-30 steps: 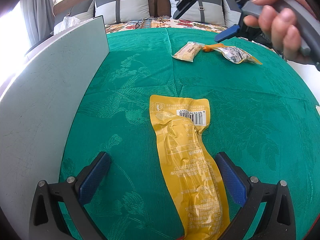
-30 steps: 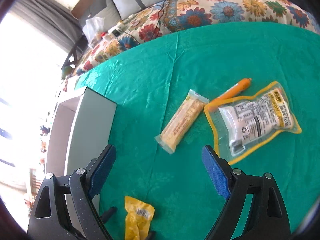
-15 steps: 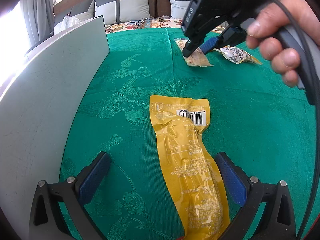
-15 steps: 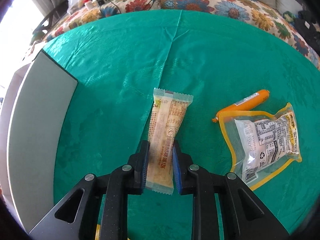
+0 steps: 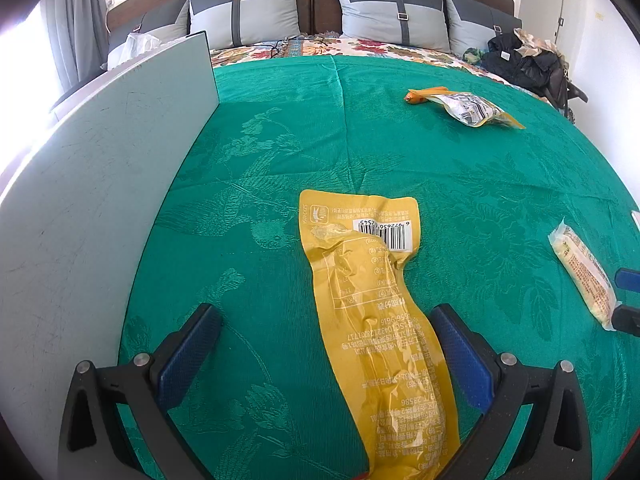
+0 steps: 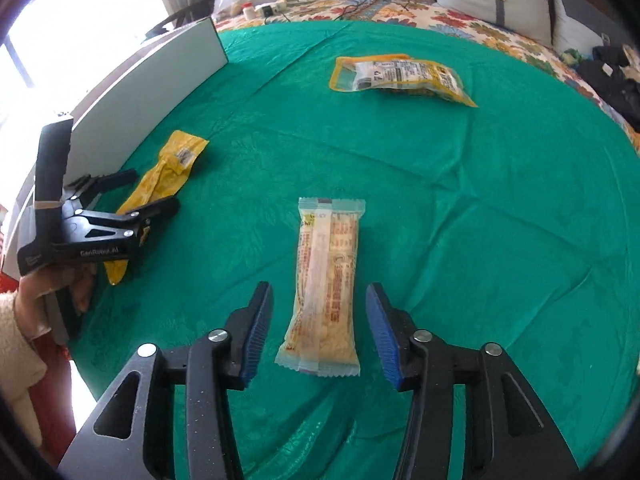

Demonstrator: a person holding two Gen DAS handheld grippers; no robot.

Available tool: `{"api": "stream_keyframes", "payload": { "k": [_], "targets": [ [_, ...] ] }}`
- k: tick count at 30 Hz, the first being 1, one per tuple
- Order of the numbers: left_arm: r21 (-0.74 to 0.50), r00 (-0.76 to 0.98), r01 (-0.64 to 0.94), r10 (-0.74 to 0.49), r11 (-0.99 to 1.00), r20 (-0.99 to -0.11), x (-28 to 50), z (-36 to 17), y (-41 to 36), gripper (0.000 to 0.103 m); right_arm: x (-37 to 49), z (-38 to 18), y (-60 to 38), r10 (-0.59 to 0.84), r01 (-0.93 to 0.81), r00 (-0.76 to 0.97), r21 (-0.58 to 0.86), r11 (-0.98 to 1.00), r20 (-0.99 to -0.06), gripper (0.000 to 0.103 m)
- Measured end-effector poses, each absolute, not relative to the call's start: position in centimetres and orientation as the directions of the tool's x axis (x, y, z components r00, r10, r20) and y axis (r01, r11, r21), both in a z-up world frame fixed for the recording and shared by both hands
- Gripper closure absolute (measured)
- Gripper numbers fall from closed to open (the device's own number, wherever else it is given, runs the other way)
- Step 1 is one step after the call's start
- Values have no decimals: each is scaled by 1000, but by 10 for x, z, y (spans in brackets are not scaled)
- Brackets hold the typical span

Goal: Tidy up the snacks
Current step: 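Carry both packs into the white cardboard box and open both tools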

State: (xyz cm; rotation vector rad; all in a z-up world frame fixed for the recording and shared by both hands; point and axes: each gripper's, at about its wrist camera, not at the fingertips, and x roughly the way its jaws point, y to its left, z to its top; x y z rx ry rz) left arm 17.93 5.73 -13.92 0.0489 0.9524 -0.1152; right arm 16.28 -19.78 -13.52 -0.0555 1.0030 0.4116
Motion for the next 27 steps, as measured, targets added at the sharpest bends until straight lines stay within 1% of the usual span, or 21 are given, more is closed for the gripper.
{"api": "stream_keyframes", "payload": {
  "k": [3, 8, 9, 12, 14, 18, 20, 22, 23, 24, 25, 26, 27],
  "targets": [
    [-9, 574, 120, -77, 993, -815, 179, -139, 57, 0, 137, -144, -209, 291, -321, 534, 129, 938, -794, 35],
    [-10, 574, 120, -77, 993, -815, 179, -139, 57, 0, 135, -150, -190, 207, -368, 539, -7, 930, -817, 34],
    [-10, 574, 120, -77, 993, -815, 179, -139, 57, 0, 135, -151, -185, 200, -373, 545, -22, 928, -814, 30],
    [-10, 574, 120, -77, 993, -815, 179, -139, 57, 0, 129, -157, -193, 214, -356, 564, 0, 935, -798, 18],
    [-10, 574, 120, -78, 993, -815, 179, -139, 57, 0, 127, -160, -191, 216, -358, 578, -6, 934, -787, 14],
    [-9, 570, 122, -77, 993, -818, 179, -139, 57, 0, 128, -159, -192, 213, -358, 562, -3, 934, -799, 13],
    [-14, 519, 148, -90, 989, -850, 182, -137, 57, 0, 138, -152, -192, 208, -335, 513, 28, 942, -833, 15],
    [-18, 449, 152, -85, 988, -889, 186, -136, 57, 1, 148, -138, -194, 257, -325, 504, 95, 941, -824, 15],
    [-23, 428, 151, -87, 988, -900, 185, -135, 56, 1, 154, -133, -192, 255, -317, 508, 97, 944, -823, 15],
    [-28, 421, 154, -92, 988, -902, 184, -133, 55, 7, 162, -130, -187, 243, -313, 501, 88, 946, -830, 15],
    [-31, 425, 163, -99, 986, -900, 181, -131, 54, 19, 171, -131, -182, 234, -318, 483, 80, 945, -844, 16],
    [-28, 432, 178, -104, 984, -896, 178, -128, 52, 28, 178, -133, -175, 222, -327, 463, 67, 943, -858, 17],
    [-29, 439, 192, -112, 981, -891, 174, -125, 50, 56, 185, -137, -168, 204, -338, 447, 46, 940, -871, 18]
  ]
}}
